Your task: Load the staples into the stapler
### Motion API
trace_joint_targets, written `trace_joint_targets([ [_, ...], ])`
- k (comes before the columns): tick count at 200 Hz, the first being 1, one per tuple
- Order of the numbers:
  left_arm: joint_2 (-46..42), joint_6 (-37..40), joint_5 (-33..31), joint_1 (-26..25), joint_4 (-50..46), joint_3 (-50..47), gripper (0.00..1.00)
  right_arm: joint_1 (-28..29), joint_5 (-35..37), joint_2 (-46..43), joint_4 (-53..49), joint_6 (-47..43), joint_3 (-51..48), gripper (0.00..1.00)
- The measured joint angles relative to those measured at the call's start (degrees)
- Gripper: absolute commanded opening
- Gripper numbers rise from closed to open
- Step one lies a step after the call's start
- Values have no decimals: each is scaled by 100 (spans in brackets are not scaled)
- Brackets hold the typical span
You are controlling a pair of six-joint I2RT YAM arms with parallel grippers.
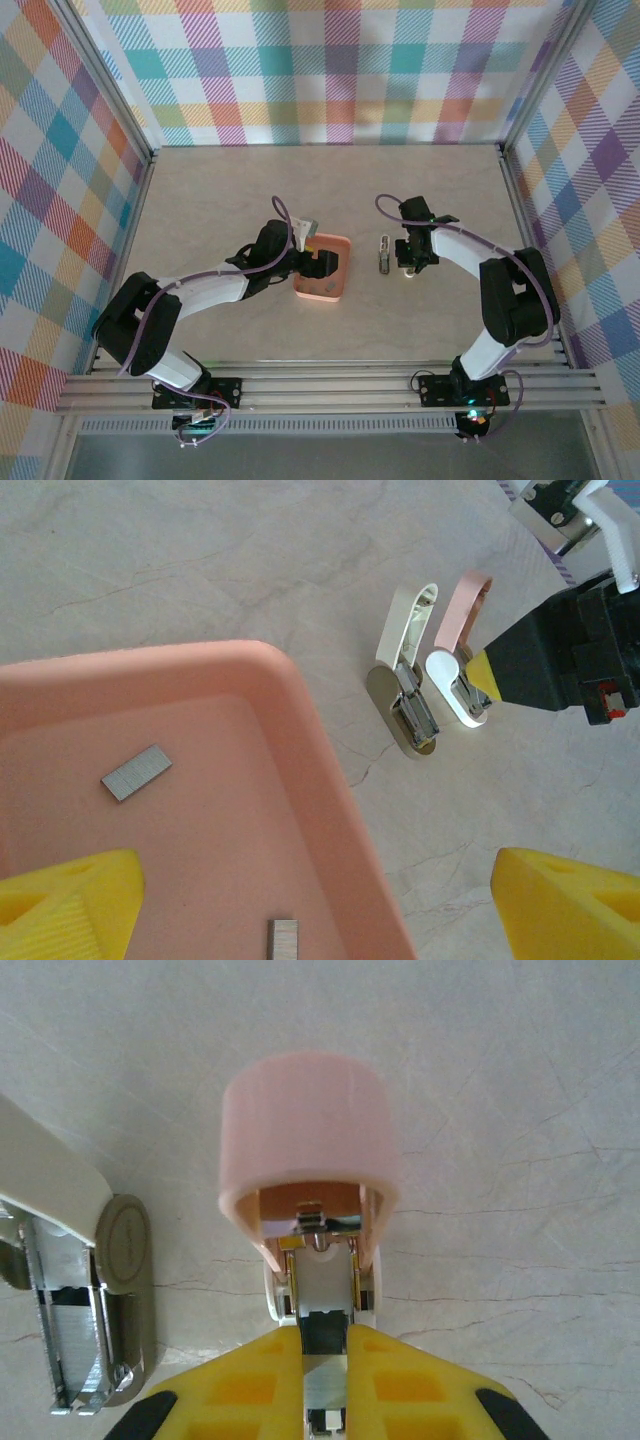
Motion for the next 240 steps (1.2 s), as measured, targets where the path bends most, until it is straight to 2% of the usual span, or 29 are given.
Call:
trace_joint_targets([
  [49,0,0,2,0,28,0,90,-26,-13,-409,-76,-122,22,14],
  [135,0,0,-2,0,26,-2,90,-114,-101,-28,-70,-129,28,13],
  [240,0,0,0,0,26,-2,90,-111,-125,-22,-70,-125,28,13],
])
